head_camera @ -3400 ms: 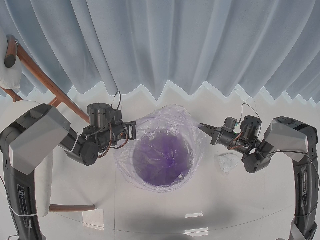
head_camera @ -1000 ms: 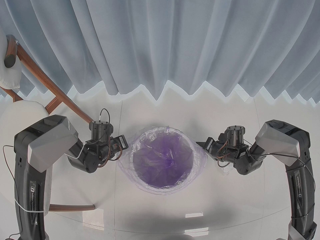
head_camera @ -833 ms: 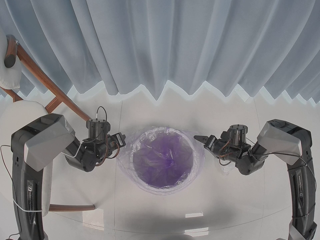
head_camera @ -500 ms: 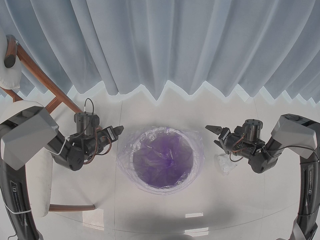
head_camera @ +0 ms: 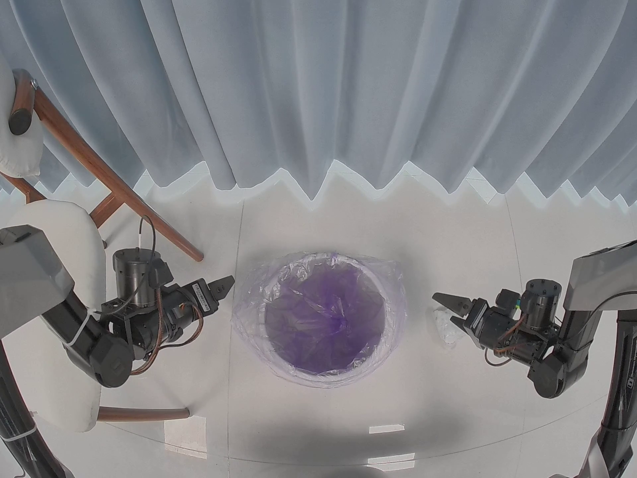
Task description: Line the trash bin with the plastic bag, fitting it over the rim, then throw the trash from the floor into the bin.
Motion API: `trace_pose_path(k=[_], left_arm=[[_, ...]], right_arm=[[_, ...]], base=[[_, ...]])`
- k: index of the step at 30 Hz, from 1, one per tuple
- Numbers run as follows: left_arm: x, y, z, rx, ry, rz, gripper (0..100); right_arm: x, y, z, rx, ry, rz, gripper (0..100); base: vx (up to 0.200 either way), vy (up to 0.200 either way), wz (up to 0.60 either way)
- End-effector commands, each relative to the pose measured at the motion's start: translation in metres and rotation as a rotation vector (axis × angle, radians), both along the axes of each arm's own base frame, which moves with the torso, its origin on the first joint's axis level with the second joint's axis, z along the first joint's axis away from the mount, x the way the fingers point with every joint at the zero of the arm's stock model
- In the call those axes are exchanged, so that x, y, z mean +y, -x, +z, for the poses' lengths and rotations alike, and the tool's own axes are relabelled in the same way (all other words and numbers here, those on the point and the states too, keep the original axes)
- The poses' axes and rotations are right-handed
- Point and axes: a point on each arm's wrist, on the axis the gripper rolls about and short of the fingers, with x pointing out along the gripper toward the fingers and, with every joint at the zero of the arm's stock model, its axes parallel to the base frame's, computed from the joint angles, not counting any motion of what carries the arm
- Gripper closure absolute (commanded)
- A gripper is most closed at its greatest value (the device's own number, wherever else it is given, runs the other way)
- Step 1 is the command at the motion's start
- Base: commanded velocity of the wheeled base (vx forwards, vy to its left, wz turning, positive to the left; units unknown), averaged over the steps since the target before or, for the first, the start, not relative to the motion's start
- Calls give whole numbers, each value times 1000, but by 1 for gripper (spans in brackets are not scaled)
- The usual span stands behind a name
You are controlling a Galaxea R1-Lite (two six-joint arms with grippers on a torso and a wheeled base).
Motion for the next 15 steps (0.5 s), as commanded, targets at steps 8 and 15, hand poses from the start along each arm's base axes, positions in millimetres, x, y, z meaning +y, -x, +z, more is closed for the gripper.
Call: trace_pose_path(k=[8, 15], left_arm=[[-9, 32, -24, 22, -12, -52, 0], [-8, 38, -33, 63, -25, -48, 0]], right_arm=[[4, 32, 3, 21, 27, 28, 0], [9, 33, 5, 13, 25, 46, 0]], base=[[-25, 0, 0], [-200, 0, 0]])
